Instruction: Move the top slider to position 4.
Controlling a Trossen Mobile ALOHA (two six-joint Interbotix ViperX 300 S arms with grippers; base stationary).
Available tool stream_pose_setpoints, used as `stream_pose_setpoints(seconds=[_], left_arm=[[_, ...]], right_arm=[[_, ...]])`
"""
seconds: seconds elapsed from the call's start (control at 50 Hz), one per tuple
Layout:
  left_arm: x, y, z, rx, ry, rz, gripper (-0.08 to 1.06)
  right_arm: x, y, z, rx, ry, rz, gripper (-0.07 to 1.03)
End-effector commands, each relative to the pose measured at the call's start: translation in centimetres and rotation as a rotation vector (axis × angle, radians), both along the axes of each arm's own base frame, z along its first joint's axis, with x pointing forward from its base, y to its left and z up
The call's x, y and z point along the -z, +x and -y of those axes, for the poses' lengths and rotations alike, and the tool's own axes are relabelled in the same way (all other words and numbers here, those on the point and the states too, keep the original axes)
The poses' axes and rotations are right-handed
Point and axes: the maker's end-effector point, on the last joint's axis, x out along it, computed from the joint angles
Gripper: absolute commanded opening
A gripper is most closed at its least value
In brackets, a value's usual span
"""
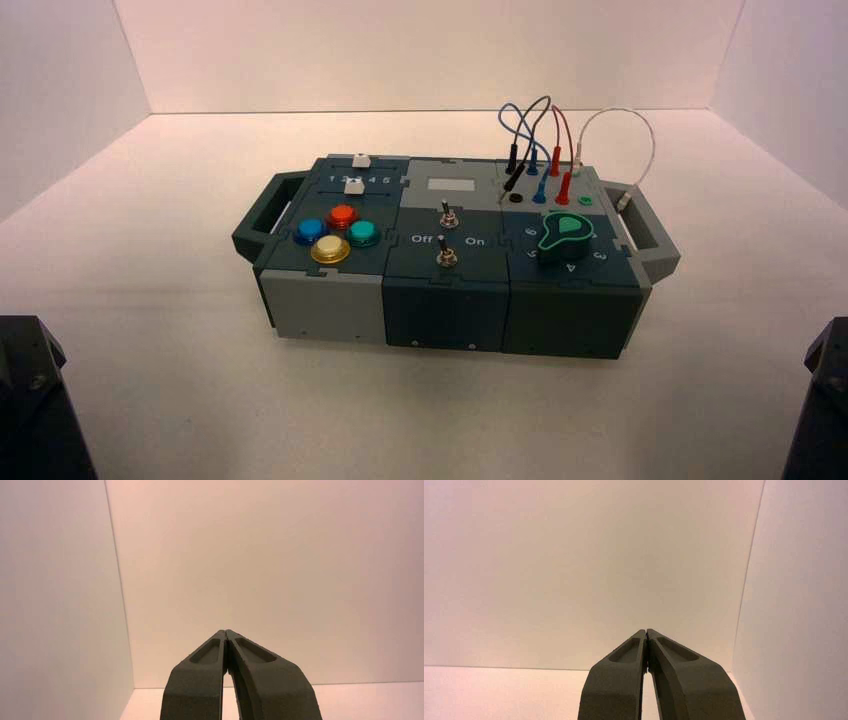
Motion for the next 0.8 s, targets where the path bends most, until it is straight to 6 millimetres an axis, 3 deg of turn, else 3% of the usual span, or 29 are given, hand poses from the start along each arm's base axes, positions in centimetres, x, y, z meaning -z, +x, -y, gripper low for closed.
stream_pose_setpoints(seconds=[0.02,0.38,0.8], left_arm=[[-0.5,0.1,0.0,-0.002,0.005,0.012,-0.03],[-0.3,0.1,-0.1,-0.004,0.014,-0.009,-0.03],[0.7,0.6,0.2,0.007,-0.001,-0.195,-0.03]], right_arm=[[-1.3,0.2,0.0,0.001,-0.001,0.029,-0.02],[-0.8,0.2,0.0,0.002,-0.003,-0.001,-0.02],[0.3,0.8,-0.1,-0.002,0.012,-0.137,-0.03]])
